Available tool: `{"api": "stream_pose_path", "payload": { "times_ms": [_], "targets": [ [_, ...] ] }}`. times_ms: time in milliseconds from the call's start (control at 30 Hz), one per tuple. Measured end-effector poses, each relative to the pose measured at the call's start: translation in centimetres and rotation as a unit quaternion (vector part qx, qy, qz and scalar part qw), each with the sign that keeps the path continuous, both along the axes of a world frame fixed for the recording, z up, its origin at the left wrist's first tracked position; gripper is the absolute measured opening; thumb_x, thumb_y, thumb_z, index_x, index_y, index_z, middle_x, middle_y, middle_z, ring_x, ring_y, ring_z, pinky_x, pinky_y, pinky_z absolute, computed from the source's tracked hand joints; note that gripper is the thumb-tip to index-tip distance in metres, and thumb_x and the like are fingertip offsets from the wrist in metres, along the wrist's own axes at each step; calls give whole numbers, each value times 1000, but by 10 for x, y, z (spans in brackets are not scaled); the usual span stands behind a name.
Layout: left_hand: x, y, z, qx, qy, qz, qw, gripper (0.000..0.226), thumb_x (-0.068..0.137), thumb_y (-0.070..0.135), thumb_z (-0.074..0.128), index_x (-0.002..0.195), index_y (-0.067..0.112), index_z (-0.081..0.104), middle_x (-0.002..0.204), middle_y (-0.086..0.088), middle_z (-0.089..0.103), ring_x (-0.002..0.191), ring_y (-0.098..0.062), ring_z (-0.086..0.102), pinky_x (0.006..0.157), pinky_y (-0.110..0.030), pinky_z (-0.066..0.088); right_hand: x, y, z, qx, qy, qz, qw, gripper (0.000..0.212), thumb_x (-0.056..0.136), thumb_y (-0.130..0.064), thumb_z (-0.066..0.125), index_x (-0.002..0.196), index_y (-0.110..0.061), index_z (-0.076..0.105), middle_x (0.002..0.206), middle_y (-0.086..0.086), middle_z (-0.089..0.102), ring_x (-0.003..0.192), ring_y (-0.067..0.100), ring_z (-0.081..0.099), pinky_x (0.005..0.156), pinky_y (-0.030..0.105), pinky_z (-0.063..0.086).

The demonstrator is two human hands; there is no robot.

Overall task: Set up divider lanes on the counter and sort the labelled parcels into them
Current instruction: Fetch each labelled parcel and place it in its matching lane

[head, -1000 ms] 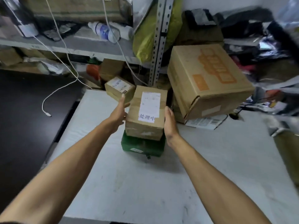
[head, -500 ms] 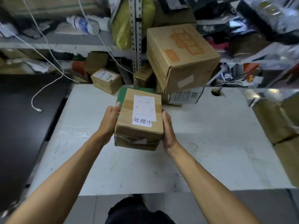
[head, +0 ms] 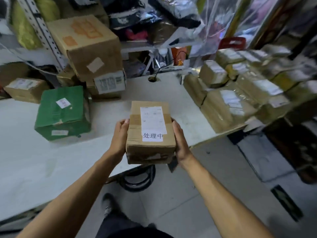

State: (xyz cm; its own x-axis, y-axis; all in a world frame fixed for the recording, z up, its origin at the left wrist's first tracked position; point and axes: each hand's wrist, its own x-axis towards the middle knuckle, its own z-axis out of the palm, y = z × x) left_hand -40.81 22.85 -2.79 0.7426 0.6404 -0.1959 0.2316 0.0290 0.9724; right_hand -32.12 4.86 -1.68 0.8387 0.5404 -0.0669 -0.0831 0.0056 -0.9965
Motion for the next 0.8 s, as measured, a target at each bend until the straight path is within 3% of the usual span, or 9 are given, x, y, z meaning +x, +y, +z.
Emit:
{"api": "stream_pose_path", "payload": {
  "times_ms": [100,200,333,467,567,733,800],
  "targets": [
    [40,-45,4,-7,1,-73,997,45,106,52,40,114,10,53,108,-3,59,96,-16,60,78,-30,46,12,-63,18,8,0,-48,999,63,99,-59,48,136,-10,59,135,18,64,130,38,57,111,65,38],
    [81,-98,19,-15,-11,-146,989,61,101,63,43,120,7,58,116,-13,64,100,-20,64,81,-33,48,27,-120,30,28,5,-123,992,68,95,-60,55,142,-11,55,140,14,62,133,34,55,115,56,39],
    [127,-168,41,-30,-48,-184,981,37,108,44,38,125,13,51,111,4,59,101,-9,59,82,-25,46,57,-185,38,54,29,-198,978,67,94,-55,56,145,-11,53,141,11,62,133,29,56,112,44,46],
    [177,-211,48,-43,-77,-223,971,32,107,49,39,123,25,51,120,0,63,112,-16,62,96,-33,49,92,-234,46,71,28,-236,969,60,97,-51,52,145,-15,55,139,8,64,131,26,59,102,34,52],
    [229,-234,55,-91,-106,-226,964,28,105,52,43,120,31,52,125,-3,63,116,-18,62,99,-36,50,134,-257,60,80,14,-258,963,61,94,-52,56,142,-14,58,137,11,65,129,29,60,107,42,50],
    [332,-264,88,-96,-146,-185,967,20,108,40,42,123,27,48,113,8,60,103,-4,60,78,-18,47,250,-281,88,76,-5,-251,965,62,94,-50,60,142,-11,57,140,15,62,131,34,57,112,51,45],
    [369,-267,91,-84,-142,-161,973,23,107,44,42,123,29,49,119,4,60,108,-8,61,85,-21,49,295,-284,97,91,-3,-220,971,63,96,-47,61,144,-7,53,139,18,61,127,33,60,100,43,55]
  ]
}}
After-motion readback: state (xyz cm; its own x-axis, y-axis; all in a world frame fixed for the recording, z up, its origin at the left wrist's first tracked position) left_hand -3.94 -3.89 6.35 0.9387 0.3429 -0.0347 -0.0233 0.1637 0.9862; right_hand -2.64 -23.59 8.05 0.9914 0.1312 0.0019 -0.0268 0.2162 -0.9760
